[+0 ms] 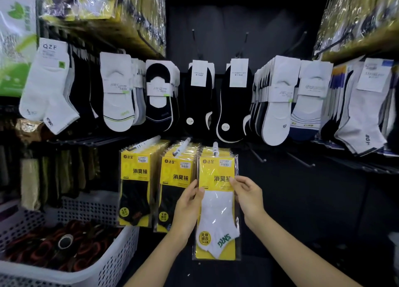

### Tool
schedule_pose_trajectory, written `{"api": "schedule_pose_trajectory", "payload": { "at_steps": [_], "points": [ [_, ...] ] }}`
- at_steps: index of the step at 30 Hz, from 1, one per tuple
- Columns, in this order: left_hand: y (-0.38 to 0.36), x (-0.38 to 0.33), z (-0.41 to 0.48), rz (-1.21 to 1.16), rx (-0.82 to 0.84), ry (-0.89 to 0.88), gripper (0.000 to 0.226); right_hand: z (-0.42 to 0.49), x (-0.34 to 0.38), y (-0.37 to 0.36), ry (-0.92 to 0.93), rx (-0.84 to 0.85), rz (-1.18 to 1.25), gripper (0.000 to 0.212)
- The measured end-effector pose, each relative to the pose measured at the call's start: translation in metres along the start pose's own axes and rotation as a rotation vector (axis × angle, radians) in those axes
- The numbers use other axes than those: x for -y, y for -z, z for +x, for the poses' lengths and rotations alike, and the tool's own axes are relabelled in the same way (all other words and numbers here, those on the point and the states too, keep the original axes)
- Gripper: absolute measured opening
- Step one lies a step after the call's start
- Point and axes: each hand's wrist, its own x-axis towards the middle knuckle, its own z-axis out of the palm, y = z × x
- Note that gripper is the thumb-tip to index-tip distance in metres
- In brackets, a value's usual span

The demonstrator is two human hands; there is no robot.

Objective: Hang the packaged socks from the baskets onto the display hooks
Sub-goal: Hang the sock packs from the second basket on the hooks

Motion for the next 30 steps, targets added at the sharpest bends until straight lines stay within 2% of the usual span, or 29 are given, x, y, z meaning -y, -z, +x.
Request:
{"api": "schedule_pose_trajectory", "payload": {
  "at_steps": [4, 10, 14, 18, 21, 26, 30],
  "points": [
    [-0.001, 0.007, 0.015, 0.044, -0.019, 0.031, 0.051, 0.012, -0.011, -0.009, -0.052, -0.071, -0.002, 0.003],
    [-0.003, 0.026, 0.04, 0.113, -0.008, 0.06, 0.058, 0.032, -0.031, -0.016, -0.251, -0.126, 0.088, 0.01],
    [0.0, 0.045, 0.039, 0.121, -0.022, 0.086, 0.057, 0.028, -0.052, -0.004, -0.245, -0.152, 0.006, 0.008],
    [0.009, 0.077, 0.016, 0.154, -0.042, 0.158, 0.056, -0.002, -0.077, 0.036, -0.282, -0.091, -0.054, 0.02],
    [0.014, 0.11, -0.021, 0.15, -0.037, 0.248, 0.054, -0.043, -0.112, 0.077, -0.389, -0.021, -0.102, 0.021],
    [0.01, 0.168, -0.099, 0.157, 0.011, 0.448, 0.052, -0.12, -0.173, 0.145, -0.614, 0.087, -0.408, 0.026],
    [0.002, 0.212, -0.161, 0.181, 0.007, 0.62, 0.045, -0.175, -0.201, 0.194, -0.661, 0.19, -0.743, 0.035]
  ]
}}
